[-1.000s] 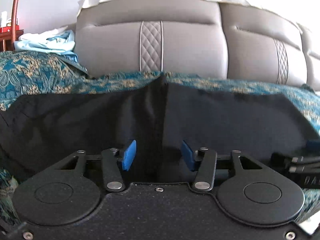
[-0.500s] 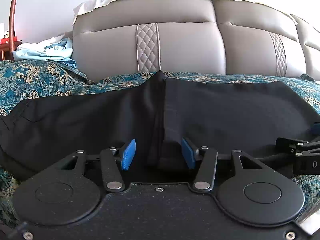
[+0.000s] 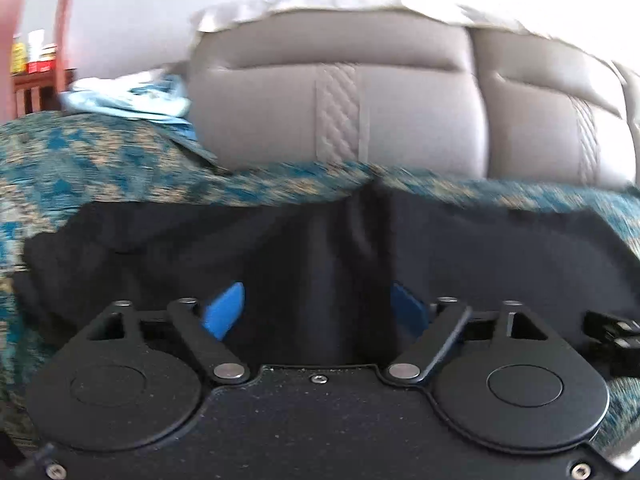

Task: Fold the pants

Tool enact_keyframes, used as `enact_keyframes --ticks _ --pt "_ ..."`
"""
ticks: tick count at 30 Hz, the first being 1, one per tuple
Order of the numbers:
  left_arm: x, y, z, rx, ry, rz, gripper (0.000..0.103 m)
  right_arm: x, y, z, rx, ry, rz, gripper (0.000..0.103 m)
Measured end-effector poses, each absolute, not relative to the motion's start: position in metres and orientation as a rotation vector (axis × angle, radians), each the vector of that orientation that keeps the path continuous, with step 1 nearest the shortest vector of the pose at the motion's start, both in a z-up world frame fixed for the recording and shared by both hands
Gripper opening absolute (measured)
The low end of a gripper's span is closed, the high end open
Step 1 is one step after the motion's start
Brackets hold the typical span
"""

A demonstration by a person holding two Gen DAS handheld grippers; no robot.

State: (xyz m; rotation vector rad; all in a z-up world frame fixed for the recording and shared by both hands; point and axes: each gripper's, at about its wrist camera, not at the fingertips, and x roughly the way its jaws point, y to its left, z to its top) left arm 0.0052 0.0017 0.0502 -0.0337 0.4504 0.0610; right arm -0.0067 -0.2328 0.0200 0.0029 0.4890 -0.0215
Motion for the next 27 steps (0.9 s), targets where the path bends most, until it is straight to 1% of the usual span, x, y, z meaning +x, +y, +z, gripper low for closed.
enact_keyframes --ticks 4,9,13,18,22,23,24,25,27 --pt "0.004 0.053 0.057 -0.123 0.457 0.163 0.091 -0.013 -0.212 0.027 -0.02 0.423 0.044 0.103" --pt "-0.002 0.119 0.051 -0.264 0.486 0.293 0.091 -0.005 -0.172 0.025 -0.063 0.421 0.123 0.103" --pt "-0.009 0.157 0.043 -0.357 0.495 0.357 0.091 -0.002 -0.144 0.021 -0.07 0.419 0.171 0.103" --pt "0.001 0.189 0.032 -0.436 0.518 0.432 0.091 0.006 -0.123 0.01 -0.107 0.456 0.192 0.103" --pt "0.01 0.207 0.021 -0.496 0.527 0.456 0.089 -0.001 -0.126 0.002 -0.104 0.42 0.193 0.103" --pt "0.013 0.208 0.021 -0.481 0.521 0.46 0.088 -0.002 -0.126 0.001 -0.105 0.418 0.196 0.103" --pt "0.017 0.208 0.02 -0.47 0.526 0.46 0.085 -0.002 -0.126 0.001 -0.109 0.417 0.2 0.103" --pt "0.021 0.209 0.019 -0.461 0.528 0.46 0.083 -0.002 -0.127 0.001 -0.112 0.417 0.204 0.103" --pt "0.028 0.209 0.017 -0.445 0.524 0.454 0.082 -0.002 -0.127 0.0 -0.108 0.415 0.207 0.103"
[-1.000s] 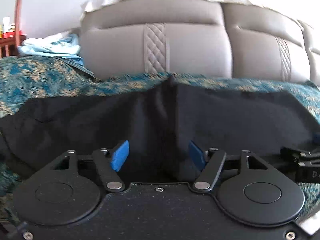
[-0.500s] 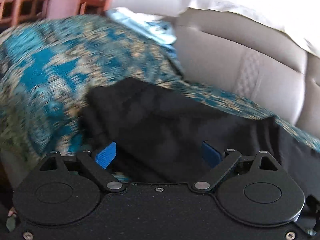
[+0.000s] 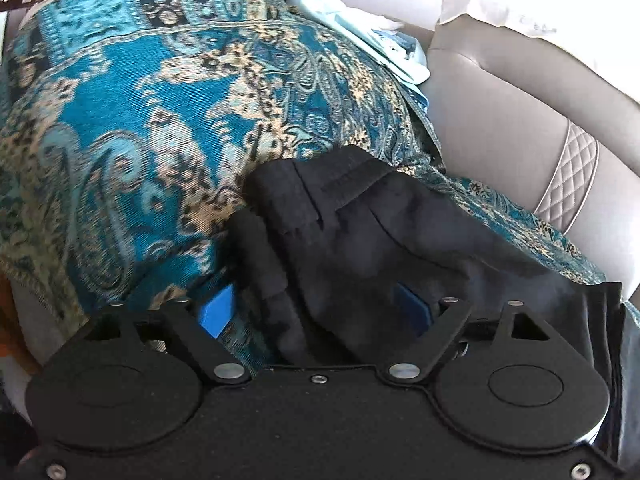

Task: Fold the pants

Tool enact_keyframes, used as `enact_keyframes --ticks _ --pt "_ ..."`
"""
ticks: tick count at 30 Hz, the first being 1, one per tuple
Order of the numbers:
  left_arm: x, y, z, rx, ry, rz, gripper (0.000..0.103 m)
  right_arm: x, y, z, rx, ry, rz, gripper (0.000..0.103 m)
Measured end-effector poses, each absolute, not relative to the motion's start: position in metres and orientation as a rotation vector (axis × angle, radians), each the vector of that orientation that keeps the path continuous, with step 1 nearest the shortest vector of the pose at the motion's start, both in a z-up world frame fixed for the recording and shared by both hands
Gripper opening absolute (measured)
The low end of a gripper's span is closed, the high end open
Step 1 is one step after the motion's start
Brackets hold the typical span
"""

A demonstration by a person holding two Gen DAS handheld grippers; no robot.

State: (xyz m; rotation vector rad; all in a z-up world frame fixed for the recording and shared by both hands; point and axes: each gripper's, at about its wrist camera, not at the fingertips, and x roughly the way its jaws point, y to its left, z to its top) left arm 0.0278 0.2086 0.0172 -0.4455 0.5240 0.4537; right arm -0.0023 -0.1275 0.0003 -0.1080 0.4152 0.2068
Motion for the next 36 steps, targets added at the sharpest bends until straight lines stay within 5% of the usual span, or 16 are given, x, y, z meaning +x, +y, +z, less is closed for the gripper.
enact_keyframes --ticks 7,14,19,29,36 --pt "0.047 0.204 0.014 -0.374 0.521 0.476 0.064 -0.004 -0.128 -0.002 -0.109 0.396 0.207 0.103" --pt "0.051 0.206 0.012 -0.376 0.502 0.507 0.056 -0.004 -0.128 -0.003 -0.11 0.396 0.214 0.103" --pt "0.041 0.207 0.02 -0.384 0.469 0.541 0.015 -0.004 -0.127 -0.002 -0.111 0.399 0.214 0.103" --pt "0.041 0.171 0.084 -0.326 0.342 0.422 0.012 0.009 -0.178 0.031 0.036 0.478 0.321 0.103" --pt "0.069 0.053 0.142 -0.181 0.242 0.053 0.012 0.039 -0.289 0.063 0.282 0.55 0.287 0.103"
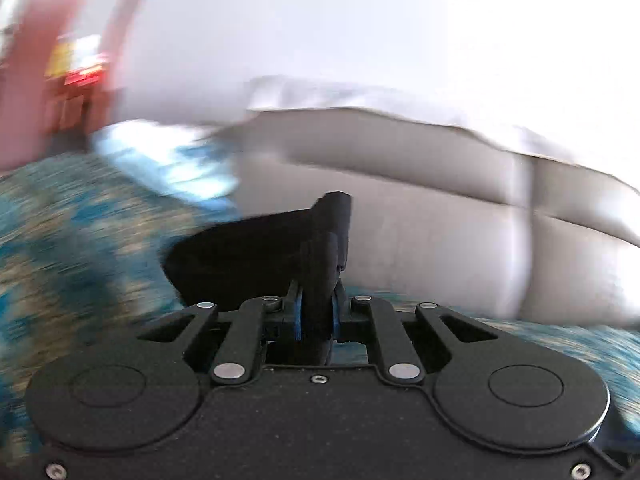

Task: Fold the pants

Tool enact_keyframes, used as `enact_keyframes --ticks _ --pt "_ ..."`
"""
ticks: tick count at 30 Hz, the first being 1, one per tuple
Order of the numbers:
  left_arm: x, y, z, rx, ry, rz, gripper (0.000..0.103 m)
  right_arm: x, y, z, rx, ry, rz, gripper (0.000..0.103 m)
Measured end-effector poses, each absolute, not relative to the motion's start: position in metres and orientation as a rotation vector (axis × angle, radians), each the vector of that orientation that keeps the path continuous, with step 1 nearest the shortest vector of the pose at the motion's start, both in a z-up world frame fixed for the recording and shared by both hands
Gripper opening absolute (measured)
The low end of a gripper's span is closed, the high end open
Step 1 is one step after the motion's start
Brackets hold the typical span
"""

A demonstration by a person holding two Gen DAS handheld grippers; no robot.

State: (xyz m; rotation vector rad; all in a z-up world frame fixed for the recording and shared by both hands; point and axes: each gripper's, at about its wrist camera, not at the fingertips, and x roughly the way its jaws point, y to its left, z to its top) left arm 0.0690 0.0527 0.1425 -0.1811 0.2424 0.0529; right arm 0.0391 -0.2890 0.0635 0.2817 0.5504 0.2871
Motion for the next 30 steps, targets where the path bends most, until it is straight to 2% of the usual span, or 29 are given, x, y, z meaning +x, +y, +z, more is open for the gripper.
enact_keyframes --ticks 5,11,15,18,22,27,30 --pt "0.078 -0.068 0.141 -0.028 0.262 -0.253 0.012 0.031 -0.359 0.082 0.336 0.482 0.185 0.103" --pt "0.065 -0.189 0.088 0.193 0.465 -0.564 0.013 0.026 -0.403 0.079 0.367 0.424 0.101 0.103" --pt "0.032 -0.224 0.062 0.311 0.502 -0.643 0.026 0.033 -0.417 0.061 0.448 0.436 0.099 0.103" --pt "0.021 -0.22 0.06 0.325 0.503 -0.663 0.045 0.037 -0.412 0.059 0.442 0.437 0.106 0.103" --pt "0.013 -0.182 0.076 0.237 0.529 -0.666 0.056 0.04 -0.398 0.061 0.363 0.42 0.115 0.103" --pt "0.029 -0.125 0.109 0.108 0.498 -0.555 0.057 0.047 -0.372 0.064 0.23 0.425 0.118 0.103" --pt "0.054 -0.096 0.118 0.033 0.499 -0.452 0.049 0.049 -0.355 0.066 0.146 0.384 0.109 0.103"
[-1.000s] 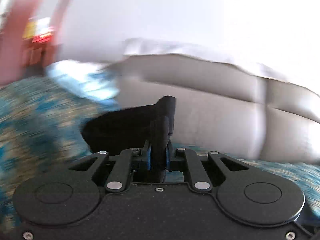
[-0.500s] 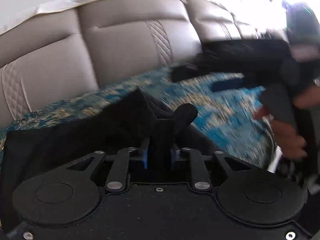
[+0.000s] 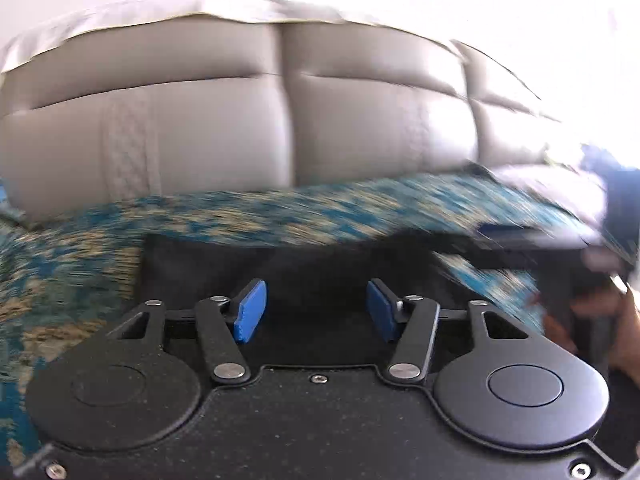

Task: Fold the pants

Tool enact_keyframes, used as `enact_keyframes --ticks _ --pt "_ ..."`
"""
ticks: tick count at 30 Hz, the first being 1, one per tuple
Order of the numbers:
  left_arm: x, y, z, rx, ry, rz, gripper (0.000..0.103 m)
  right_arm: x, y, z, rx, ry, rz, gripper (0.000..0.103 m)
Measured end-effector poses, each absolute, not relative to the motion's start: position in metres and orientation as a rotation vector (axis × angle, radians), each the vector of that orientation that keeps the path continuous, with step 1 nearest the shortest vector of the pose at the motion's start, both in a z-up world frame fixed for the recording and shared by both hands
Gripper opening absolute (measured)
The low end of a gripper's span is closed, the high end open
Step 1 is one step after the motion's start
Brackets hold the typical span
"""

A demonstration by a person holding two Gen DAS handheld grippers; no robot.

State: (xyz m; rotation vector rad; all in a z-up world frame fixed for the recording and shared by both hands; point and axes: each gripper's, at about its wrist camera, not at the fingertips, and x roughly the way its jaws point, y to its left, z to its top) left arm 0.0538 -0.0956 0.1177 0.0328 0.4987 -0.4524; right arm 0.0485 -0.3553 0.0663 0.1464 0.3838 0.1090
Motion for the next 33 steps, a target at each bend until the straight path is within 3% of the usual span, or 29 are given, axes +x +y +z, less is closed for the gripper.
enact_keyframes --ticks 4,7,10,18,26,33 --pt "0.08 -0.09 0.114 0.115 0.436 -0.306 0.039 0.053 -0.337 0.07 0.093 0.322 0.173 0.101" --pt "0.11 -0.099 0.096 0.187 0.456 -0.221 0.028 0.062 -0.325 0.069 0.085 0.354 0.246 0.085" --pt "0.137 -0.103 0.078 0.188 0.475 -0.16 0.026 0.066 -0.313 0.067 0.06 0.378 0.284 0.073" --pt "0.172 -0.104 0.045 0.18 0.513 -0.067 0.026 0.074 -0.288 0.055 -0.097 0.441 0.226 0.068" --pt "0.172 -0.108 0.039 0.202 0.51 -0.066 0.025 0.094 -0.313 0.049 -0.035 0.513 -0.012 0.073" --pt "0.171 -0.107 0.039 0.198 0.508 -0.07 0.025 0.103 -0.326 0.045 0.027 0.547 -0.041 0.088"
